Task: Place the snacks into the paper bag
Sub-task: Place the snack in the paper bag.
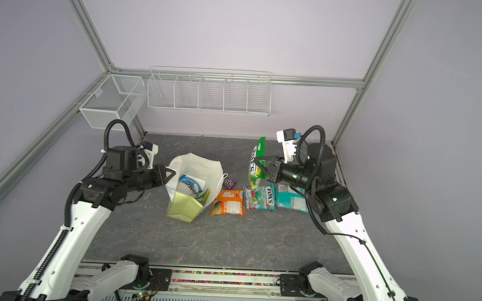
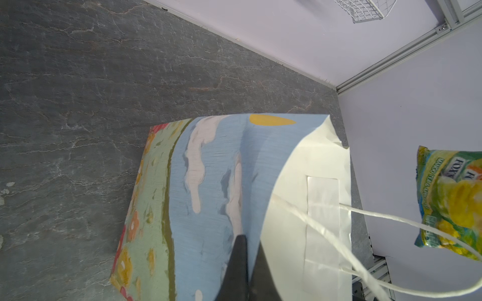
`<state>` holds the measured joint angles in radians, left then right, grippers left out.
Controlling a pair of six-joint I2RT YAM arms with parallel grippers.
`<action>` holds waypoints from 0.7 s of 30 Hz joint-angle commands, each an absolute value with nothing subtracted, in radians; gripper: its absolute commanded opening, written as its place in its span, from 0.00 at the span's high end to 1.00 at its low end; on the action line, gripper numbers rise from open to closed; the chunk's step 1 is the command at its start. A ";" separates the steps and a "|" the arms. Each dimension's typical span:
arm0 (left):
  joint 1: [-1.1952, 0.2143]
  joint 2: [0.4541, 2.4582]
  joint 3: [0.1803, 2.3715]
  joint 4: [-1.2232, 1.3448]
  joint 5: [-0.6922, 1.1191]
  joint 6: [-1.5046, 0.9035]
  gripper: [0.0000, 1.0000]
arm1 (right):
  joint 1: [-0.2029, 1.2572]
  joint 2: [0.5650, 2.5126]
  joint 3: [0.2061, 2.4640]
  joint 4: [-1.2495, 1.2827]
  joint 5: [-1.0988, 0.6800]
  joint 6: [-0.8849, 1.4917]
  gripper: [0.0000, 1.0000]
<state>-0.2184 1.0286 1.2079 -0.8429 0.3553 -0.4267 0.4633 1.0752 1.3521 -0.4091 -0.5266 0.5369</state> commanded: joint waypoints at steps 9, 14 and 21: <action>-0.230 1.028 1.224 -0.781 0.354 -0.453 1.00 | 0.598 1.150 1.498 -0.364 -0.494 0.504 0.93; -0.230 1.044 1.217 -0.771 0.360 -0.454 1.00 | 0.628 1.179 1.511 -0.329 -0.509 0.523 0.93; -0.230 1.069 1.213 -0.761 0.366 -0.452 1.00 | 0.667 1.222 1.557 -0.317 -0.505 0.525 0.93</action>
<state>-0.2241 1.0630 1.2079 -0.8158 0.3557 -0.4381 0.6514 1.2194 1.5108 -0.3981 -0.5026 0.5259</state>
